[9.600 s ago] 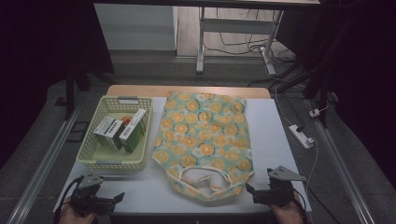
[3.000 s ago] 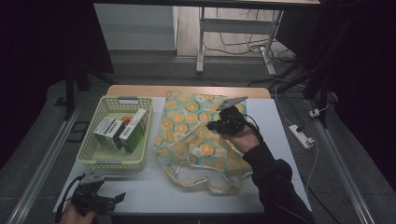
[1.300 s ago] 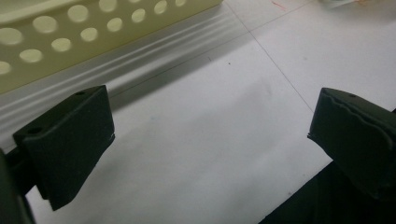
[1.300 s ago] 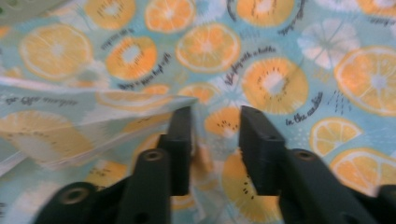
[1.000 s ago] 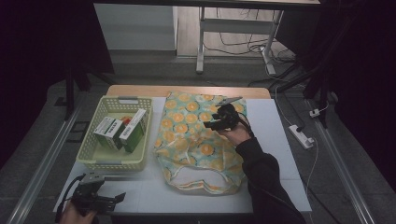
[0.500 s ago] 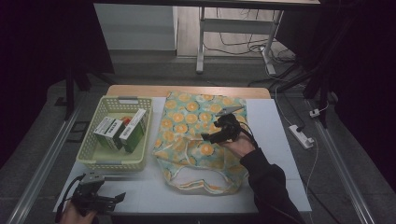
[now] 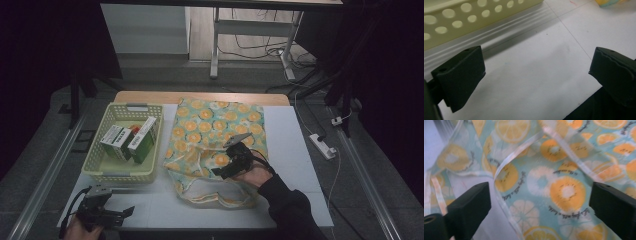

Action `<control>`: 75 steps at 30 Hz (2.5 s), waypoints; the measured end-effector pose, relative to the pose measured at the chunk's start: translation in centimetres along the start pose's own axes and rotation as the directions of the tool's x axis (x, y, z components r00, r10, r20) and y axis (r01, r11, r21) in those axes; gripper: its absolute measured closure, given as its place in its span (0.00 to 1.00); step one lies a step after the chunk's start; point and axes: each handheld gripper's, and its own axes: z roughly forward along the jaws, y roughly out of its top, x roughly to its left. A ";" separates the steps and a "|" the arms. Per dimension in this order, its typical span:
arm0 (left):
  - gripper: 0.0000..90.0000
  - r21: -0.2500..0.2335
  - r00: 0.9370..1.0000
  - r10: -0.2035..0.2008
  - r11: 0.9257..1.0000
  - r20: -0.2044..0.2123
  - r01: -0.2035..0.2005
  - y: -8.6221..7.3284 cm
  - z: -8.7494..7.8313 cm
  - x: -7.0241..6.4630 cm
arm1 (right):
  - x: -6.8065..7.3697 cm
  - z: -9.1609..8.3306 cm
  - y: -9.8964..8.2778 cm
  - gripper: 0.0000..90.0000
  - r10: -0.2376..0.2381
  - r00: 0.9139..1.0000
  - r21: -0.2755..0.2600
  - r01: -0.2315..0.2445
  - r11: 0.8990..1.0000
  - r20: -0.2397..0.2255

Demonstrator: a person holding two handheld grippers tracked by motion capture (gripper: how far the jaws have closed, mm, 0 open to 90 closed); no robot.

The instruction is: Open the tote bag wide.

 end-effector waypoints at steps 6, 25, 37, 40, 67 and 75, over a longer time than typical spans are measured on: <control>0.00 0.000 1.000 0.001 1.000 0.000 -0.001 0.0 0.0 0.0 | 1.1 1.0 -1.1 0.33 -0.057 0.998 0.050 0.058 0.997 -0.024; 0.00 0.004 1.000 0.004 1.000 -0.004 -0.004 0.0 0.0 0.0 | 1.4 1.1 -1.1 1.00 -0.144 0.989 0.079 0.145 0.986 -0.010; 0.00 0.005 1.000 0.005 1.000 -0.005 -0.005 0.0 0.0 0.0 | 0.2 2.2 -1.6 0.58 -0.102 0.995 0.093 0.101 0.991 0.014; 0.00 0.005 1.000 0.006 1.000 -0.005 -0.006 0.0 0.0 0.0 | 0.3 2.5 -1.7 0.49 -0.108 0.994 0.084 0.106 0.991 0.023; 0.00 0.006 1.000 0.004 1.000 -0.007 -0.004 0.0 0.1 0.0 | -0.3 -0.8 0.1 1.00 -0.063 0.998 -0.020 0.062 0.998 -0.012; 0.00 0.006 1.000 0.001 1.000 -0.007 -0.001 0.0 0.1 0.0 | -0.9 -2.1 1.0 1.00 -0.025 1.000 -0.103 0.026 0.994 0.006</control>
